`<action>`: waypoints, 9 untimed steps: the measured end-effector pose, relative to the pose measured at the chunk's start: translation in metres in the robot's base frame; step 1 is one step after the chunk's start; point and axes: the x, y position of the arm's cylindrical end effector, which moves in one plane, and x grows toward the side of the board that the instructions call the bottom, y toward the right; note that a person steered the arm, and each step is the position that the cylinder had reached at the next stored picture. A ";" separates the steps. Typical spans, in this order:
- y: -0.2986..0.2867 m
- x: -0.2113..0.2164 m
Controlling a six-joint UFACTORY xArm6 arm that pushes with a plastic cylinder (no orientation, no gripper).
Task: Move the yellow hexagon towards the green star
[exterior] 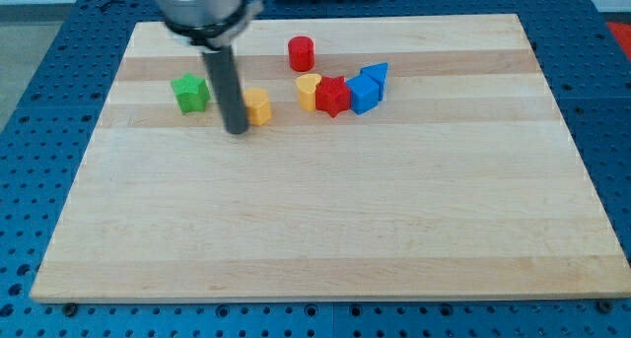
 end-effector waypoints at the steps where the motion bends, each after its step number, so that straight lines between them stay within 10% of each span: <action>1: 0.034 0.006; 9: 0.013 -0.024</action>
